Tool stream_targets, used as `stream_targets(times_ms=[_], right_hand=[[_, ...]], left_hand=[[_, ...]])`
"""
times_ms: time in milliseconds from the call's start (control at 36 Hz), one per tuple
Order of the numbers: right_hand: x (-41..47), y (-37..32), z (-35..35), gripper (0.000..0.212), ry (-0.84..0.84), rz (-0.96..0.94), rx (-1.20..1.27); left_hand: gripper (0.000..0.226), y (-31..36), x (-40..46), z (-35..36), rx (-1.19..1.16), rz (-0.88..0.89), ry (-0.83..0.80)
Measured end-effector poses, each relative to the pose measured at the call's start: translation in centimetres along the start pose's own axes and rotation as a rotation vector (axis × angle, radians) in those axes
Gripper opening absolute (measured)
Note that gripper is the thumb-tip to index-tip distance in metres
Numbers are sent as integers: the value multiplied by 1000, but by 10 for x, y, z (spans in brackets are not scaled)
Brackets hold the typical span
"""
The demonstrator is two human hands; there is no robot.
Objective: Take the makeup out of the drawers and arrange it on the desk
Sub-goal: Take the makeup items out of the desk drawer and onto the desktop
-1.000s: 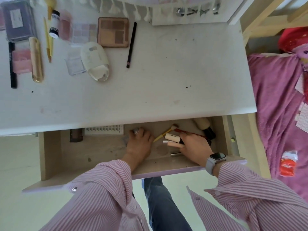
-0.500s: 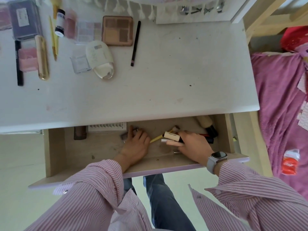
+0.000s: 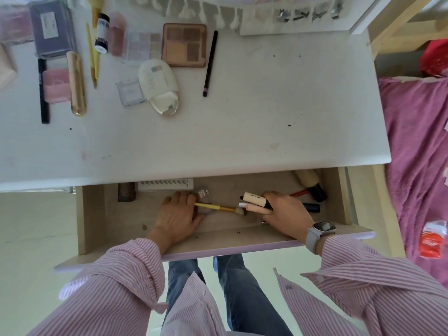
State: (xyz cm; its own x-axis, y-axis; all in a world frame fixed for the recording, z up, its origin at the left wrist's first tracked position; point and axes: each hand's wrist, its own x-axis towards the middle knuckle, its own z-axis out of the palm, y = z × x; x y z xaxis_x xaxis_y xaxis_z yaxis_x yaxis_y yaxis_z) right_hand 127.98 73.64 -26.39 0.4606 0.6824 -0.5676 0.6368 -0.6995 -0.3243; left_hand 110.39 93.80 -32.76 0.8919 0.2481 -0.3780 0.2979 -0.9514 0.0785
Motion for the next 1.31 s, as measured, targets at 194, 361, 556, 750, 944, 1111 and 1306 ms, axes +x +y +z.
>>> stream_targets(times_ms=[194,361,556,750,944,1111,1306], right_hand=[[4,-1,-3,19,11,10,23],[4,-6,-4,16,24,-1,30],[-3,-16,-17,19,38,-16,118],[-20,-34,-49,25,140,-88,307],[-28,-50,-95,14,416,-26,502],[-5,-41,-127,9,551,200,670],[36,-24,-130,9,443,368,860]], left_hand=[[80,1,1,-8,11,-130,-142],[80,3,3,-13,38,-126,-194],[65,4,1,-23,-43,-17,24],[59,3,-26,-64,-91,12,98],[60,-6,-48,-105,-111,28,205],[59,-6,-37,-138,-124,-187,354],[68,38,32,-174,-293,-524,211]])
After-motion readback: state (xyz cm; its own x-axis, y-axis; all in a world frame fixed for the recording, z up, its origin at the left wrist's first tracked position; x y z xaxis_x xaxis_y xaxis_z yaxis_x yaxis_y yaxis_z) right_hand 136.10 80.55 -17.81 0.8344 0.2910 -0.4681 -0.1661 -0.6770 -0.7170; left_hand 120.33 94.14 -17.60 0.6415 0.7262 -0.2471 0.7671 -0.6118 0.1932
